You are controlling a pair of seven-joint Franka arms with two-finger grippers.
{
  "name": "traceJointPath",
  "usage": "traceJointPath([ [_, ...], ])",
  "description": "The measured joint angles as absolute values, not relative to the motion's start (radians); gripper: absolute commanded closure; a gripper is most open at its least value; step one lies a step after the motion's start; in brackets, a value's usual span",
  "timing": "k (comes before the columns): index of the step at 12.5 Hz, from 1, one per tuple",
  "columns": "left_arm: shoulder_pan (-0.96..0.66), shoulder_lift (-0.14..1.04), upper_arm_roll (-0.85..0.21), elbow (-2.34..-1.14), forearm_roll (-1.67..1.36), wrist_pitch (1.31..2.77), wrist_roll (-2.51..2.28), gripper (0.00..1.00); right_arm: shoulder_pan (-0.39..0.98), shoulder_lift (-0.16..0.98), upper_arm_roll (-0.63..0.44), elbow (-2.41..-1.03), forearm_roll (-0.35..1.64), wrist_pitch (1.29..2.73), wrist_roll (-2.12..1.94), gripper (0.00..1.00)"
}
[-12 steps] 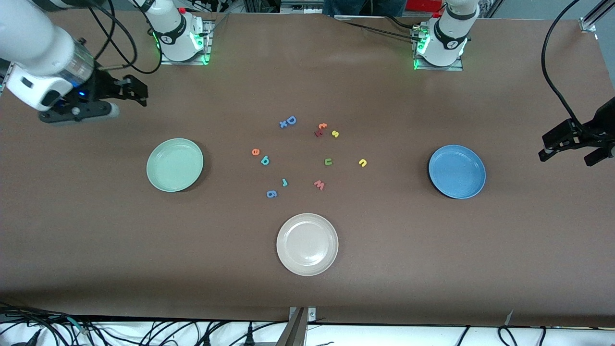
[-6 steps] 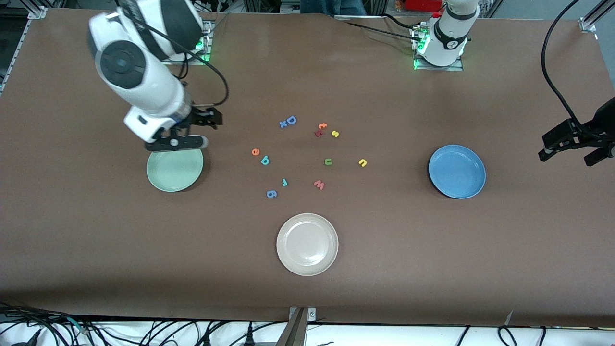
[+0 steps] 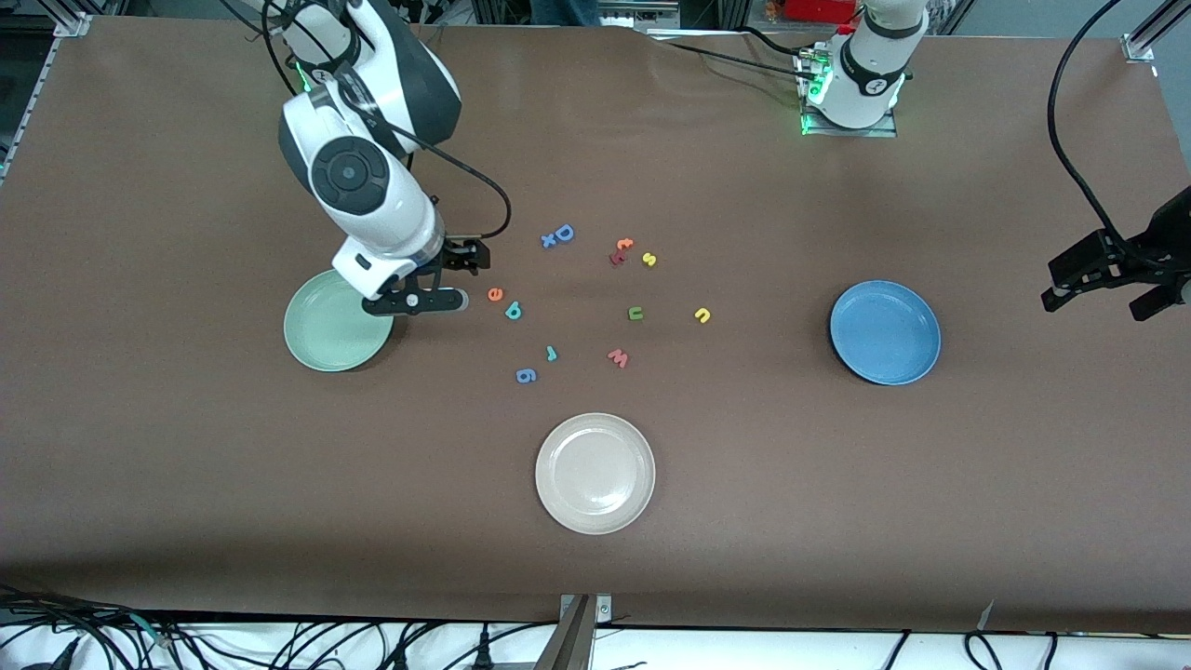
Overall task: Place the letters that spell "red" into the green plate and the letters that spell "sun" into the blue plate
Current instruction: 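Move the right gripper over the cyan 9 letter, then lower the right gripper and grasp the cyan 9 letter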
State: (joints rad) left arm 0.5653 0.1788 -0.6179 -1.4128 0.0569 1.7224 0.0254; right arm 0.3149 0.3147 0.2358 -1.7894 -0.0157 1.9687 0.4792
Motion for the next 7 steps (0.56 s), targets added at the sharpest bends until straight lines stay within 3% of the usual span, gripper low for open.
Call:
traceJointPath([
  [2,0.565,0.179,-0.618,-1.413,0.057,1.722,0.025,0.00,0.340,0.333,0.236,-1.850,-0.016,2.062,0.517,0.18],
  [7,0.565,0.179,-0.617,-1.417,0.057,1.690,-0.009,0.00,0.373,0.419,0.236,-1.945,-0.029,2.279,0.580,0.20],
])
